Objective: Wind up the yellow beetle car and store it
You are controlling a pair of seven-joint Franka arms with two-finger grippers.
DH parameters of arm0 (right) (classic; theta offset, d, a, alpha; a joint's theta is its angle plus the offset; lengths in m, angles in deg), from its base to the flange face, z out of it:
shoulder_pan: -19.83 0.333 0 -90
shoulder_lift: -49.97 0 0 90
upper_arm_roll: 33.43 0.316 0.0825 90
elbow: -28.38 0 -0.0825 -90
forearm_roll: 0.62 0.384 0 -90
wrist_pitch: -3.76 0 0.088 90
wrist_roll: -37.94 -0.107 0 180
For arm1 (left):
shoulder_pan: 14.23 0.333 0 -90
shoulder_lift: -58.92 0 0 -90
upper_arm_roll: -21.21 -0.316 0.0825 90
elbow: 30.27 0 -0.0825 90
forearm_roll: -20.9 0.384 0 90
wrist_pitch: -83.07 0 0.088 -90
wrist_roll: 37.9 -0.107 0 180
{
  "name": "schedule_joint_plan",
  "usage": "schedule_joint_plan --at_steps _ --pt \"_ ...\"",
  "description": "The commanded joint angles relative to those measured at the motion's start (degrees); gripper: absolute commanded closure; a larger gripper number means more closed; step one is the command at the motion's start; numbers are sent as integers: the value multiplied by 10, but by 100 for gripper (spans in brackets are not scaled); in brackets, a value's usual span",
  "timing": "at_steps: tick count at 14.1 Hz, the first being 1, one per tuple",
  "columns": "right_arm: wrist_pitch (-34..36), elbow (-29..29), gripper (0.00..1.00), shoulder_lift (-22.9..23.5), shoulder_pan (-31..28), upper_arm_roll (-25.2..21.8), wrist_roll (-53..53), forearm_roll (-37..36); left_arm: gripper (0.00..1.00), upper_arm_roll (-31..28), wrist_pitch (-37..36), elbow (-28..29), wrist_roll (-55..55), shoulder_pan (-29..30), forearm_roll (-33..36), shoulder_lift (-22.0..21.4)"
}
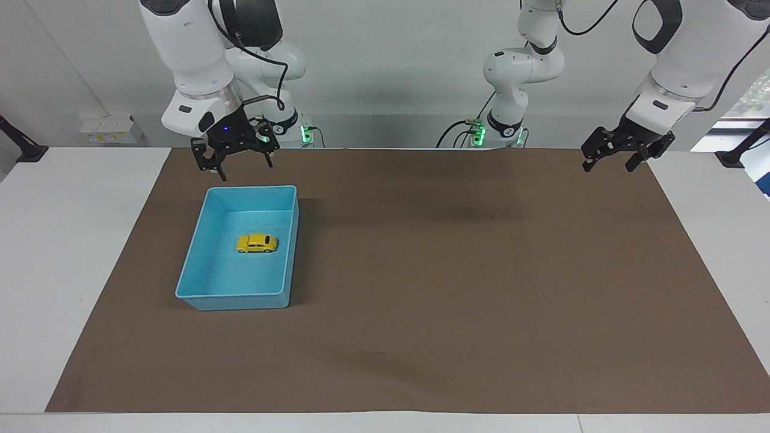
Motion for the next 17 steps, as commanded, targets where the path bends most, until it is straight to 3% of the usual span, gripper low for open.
schedule_joint_plan --at_steps 1,17 --pt "13 14 0 -4 -2 -2 -33 13 0 3 -4 11 0 8 -7 -14" --pt "-2 14 0 2 -33 -6 -31 8 0 3 -4 11 0 8 -7 -14"
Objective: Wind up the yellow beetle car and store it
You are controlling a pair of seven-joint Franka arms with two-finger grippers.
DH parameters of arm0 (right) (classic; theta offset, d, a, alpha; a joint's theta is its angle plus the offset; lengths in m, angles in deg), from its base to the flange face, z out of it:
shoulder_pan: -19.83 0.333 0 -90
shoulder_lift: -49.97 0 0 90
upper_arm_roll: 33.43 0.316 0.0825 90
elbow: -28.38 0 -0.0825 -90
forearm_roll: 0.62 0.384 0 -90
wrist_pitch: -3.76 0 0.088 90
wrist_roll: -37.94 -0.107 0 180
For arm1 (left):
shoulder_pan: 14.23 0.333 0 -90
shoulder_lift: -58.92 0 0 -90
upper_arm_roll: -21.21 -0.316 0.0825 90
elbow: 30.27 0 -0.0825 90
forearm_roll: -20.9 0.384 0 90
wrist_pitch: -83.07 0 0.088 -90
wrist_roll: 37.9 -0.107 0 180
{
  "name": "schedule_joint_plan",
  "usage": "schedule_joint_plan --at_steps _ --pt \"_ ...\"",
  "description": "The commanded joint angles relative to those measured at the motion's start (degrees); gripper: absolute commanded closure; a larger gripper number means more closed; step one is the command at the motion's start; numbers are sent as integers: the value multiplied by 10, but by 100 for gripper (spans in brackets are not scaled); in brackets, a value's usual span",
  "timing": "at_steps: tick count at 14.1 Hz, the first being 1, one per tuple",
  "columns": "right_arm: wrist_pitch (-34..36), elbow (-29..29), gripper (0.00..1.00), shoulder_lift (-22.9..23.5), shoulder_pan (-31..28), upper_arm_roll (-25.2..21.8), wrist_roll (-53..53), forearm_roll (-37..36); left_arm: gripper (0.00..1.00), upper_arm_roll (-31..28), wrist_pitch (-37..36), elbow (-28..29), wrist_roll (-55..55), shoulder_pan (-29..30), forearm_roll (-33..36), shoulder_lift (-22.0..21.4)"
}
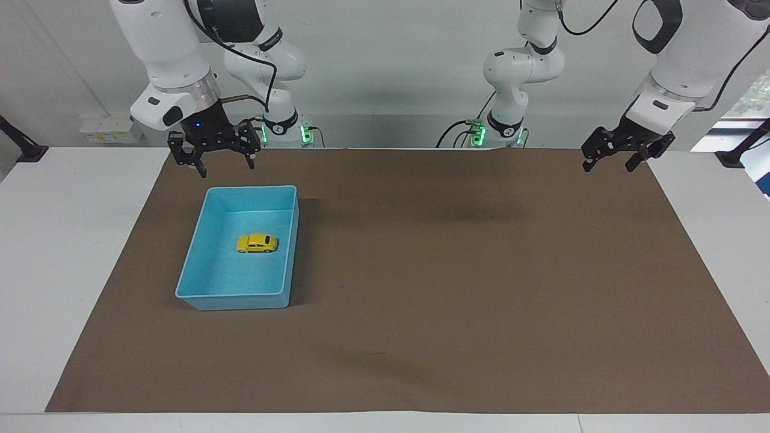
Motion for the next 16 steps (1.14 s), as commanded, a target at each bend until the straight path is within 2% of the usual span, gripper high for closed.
schedule_joint_plan --at_steps 1,10,16 --pt "-1 4 0 3 -8 6 -6 9 0 3 -4 11 0 8 -7 -14" --pt "3 21 0 -4 -1 4 -9 11 0 3 -4 11 0 8 -7 -14" --pt "20 35 0 -10 -3 -15 -9 12 0 3 -4 11 -1 8 -7 -14"
